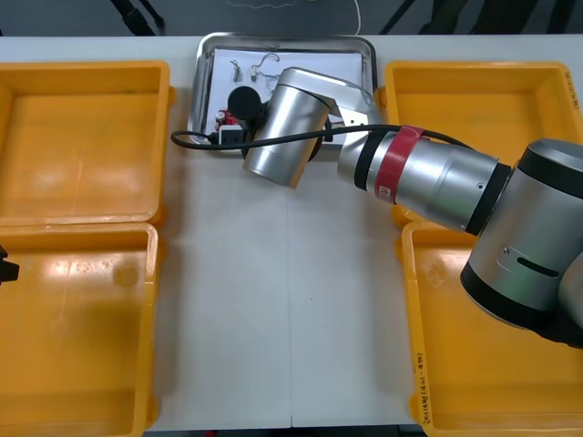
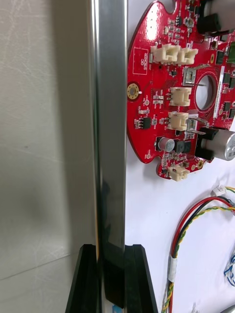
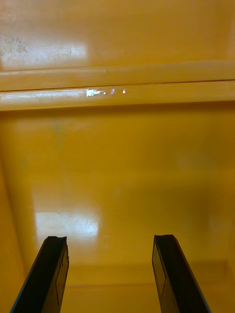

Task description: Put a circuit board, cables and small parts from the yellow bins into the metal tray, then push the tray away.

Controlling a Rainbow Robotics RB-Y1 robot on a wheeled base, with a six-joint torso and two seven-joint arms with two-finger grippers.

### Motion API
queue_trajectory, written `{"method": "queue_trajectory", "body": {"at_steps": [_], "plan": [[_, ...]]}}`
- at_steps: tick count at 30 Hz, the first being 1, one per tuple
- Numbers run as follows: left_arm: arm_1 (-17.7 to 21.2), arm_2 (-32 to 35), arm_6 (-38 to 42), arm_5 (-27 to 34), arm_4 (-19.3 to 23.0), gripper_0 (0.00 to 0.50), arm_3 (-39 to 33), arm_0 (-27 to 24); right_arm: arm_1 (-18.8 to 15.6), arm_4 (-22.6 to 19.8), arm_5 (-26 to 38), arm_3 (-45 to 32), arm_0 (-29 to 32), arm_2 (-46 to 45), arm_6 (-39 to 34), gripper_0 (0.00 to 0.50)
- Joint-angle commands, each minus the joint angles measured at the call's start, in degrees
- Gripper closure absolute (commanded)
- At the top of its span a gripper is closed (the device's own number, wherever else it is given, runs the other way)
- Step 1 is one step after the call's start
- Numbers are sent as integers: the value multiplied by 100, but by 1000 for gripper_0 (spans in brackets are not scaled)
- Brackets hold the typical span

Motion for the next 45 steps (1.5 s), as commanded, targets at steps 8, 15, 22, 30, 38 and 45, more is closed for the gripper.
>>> {"method": "queue_trajectory", "body": {"at_steps": [8, 15, 22, 30, 38, 45], "plan": [[-32, -46, -7, -57, -11, 0, -157, -103, 138, 92, -181, 48, -379, -195, 335, 500], [-32, -46, -7, -57, -11, 0, -157, -103, 138, 101, -181, 48, -379, -195, 440, 137], [-32, -46, -7, -57, -11, 0, -157, -103, 130, 101, -93, 13, -379, -204, 546, 16], [-32, -46, -7, -57, -11, 0, -157, -103, 103, 75, 425, -347, -379, -477, 669, 0], [-32, -46, -7, -57, -11, 0, -157, -103, 15, -180, 970, -751, -379, -819, 783, 0], [-32, -46, -7, -57, -11, 0, -157, -103, -222, -629, 1638, -1349, -370, -1030, 686, 0]]}}
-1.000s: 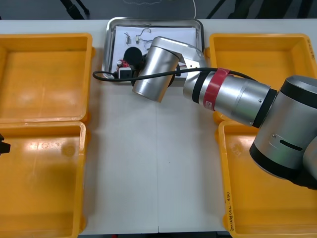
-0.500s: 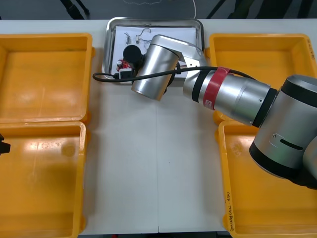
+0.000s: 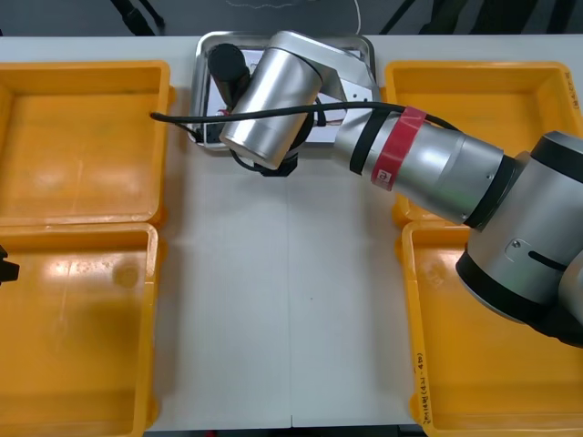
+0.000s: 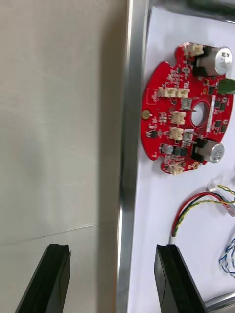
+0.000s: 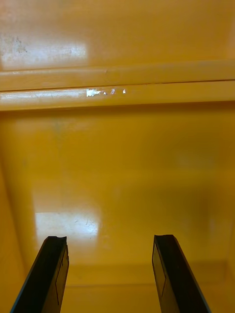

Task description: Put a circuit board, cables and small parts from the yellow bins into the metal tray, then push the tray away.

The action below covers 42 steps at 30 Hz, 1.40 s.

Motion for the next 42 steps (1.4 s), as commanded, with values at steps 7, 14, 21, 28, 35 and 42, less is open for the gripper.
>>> {"method": "queue_trajectory", "body": {"at_steps": [7, 14, 21, 28, 35, 42], "plan": [[-32, -46, -7, -57, -11, 0, -157, -103, -612, -864, 928, -1226, -295, -349, -677, 0], [-32, -46, -7, -57, -11, 0, -157, -103, -989, -935, 1481, -2096, 136, -621, -1406, 0], [-32, -46, -7, -57, -11, 0, -157, -103, -1570, -1172, 1807, -3010, 461, -648, -2153, 0], [-32, -46, -7, -57, -11, 0, -157, -103, -2255, -1462, 1974, -3942, 1006, -938, -2751, 0], [-32, -46, -7, -57, -11, 0, -157, -103, -2897, -1805, 2167, -4584, 1393, -1184, -3190, 0], [-32, -46, -7, -57, -11, 0, -157, -103, -3494, -2086, 2264, -5208, 2034, -1641, -3885, 0]]}}
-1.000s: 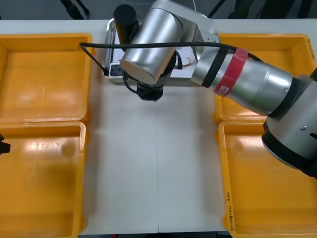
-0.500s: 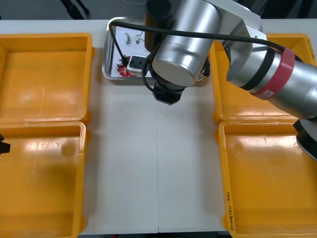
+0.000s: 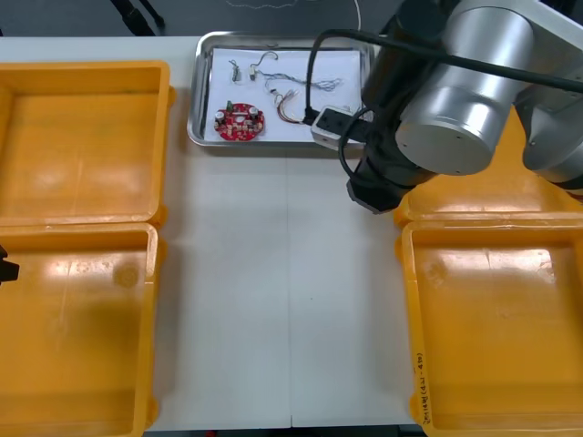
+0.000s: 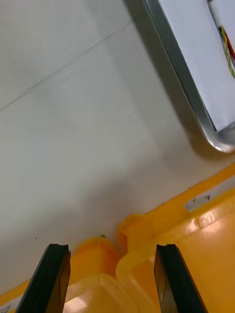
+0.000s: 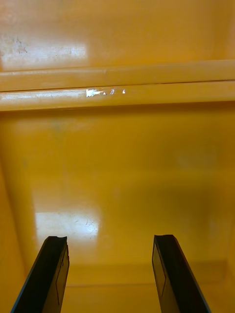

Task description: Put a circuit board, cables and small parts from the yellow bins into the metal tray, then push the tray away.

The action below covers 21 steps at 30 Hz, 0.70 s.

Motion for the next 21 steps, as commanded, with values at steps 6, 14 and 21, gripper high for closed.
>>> {"method": "queue_trajectory", "body": {"at_steps": [6, 14, 21], "plan": [[-32, -46, -7, -57, -12, 0, -154, -102, -841, -563, 195, -769, 1070, -1180, -881, 0], [-32, -46, -7, -57, -12, 0, -154, -102, -1184, -607, 476, -1437, 1932, -1866, -1602, 0], [-32, -46, -7, -57, -12, 0, -154, -102, -1219, -484, 617, -1806, 2810, -2569, -1883, 0]]}}
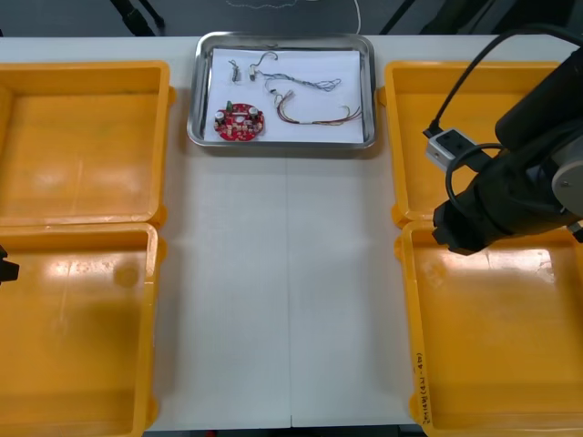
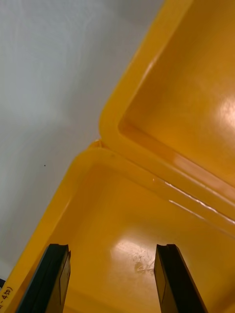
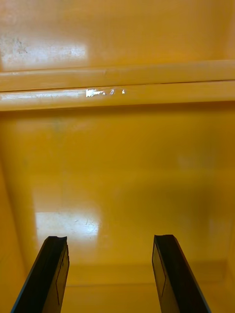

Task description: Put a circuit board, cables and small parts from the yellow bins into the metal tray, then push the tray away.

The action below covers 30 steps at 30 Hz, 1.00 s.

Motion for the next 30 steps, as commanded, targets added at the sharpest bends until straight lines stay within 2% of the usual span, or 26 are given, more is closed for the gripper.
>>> {"method": "queue_trajectory", "body": {"at_steps": [1, 8, 15, 30], "plan": [[-32, -46, -7, -57, -12, 0, -153, -102, -202, 88, 107, -295, 525, -580, -156, 0], [-32, -46, -7, -57, -12, 0, -153, -102, -176, 70, 159, -330, 1228, -1230, -191, 0], [-32, -46, -7, -57, -12, 0, -153, -102, -53, 308, 186, -330, 1738, -1634, -279, 0], [-32, -46, -7, -57, -12, 0, -153, -102, 589, 536, 344, -330, 2476, -2461, -508, 0]]}}
